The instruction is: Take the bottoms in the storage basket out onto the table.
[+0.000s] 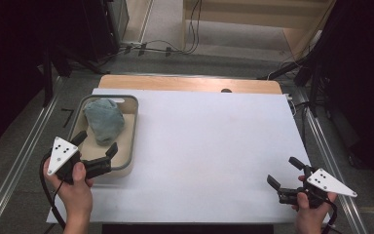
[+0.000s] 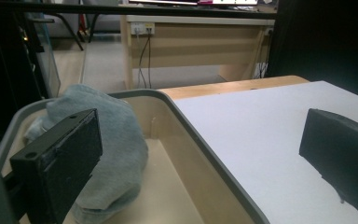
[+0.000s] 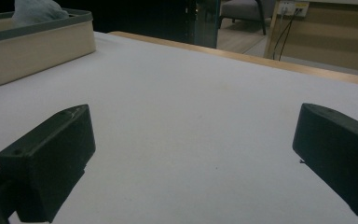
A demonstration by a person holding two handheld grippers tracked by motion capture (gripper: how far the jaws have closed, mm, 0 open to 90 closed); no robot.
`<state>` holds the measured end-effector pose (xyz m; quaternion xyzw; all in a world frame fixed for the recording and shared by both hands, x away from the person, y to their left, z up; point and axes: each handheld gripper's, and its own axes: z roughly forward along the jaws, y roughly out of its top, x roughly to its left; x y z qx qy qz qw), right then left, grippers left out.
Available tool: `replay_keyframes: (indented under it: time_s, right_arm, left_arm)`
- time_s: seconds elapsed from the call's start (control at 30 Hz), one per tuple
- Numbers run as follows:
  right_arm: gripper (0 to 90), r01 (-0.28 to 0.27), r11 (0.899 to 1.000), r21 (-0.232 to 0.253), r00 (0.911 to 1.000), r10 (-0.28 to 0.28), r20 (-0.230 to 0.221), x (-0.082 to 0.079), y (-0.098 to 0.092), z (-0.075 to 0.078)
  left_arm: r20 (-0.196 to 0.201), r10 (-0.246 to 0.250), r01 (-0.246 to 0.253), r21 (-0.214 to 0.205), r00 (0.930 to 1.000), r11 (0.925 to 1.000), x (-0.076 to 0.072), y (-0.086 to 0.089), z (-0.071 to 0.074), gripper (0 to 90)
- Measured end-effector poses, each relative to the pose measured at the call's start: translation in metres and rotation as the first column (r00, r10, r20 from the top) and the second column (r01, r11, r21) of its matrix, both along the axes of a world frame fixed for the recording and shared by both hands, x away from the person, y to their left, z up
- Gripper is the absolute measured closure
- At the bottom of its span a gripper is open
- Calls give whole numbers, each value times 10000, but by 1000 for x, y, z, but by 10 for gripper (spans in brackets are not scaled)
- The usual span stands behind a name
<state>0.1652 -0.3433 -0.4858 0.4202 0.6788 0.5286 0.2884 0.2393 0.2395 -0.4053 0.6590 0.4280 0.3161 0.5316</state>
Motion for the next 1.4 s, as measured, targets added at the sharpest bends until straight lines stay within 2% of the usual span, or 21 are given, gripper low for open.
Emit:
replay_keyframes:
  time_s: [0.23, 0.6, 0.97, 1.4]
  right_arm:
    - [0, -68, 10000, 18, 10000, 68, -55, 0, 2, 0]
    - [0, -30, 10000, 77, 10000, 30, 39, -2, 1, 1]
    - [0, -88, 9999, 67, 10000, 88, 21, -1, 2, 0]
    - [0, -214, 9996, -188, 9997, 216, 116, -1, 4, -2]
  left_arm:
    - [29, 142, -143, 278, 9999, 9995, 13, 5, 12, 0]
    - [108, 243, -248, 473, 9996, 9986, 30, 8, 26, 0]
    - [-113, 178, -173, 439, 9998, 9989, 48, 12, 32, 0]
    - [-484, 429, -404, 528, 9979, 9978, 78, 20, 39, 0]
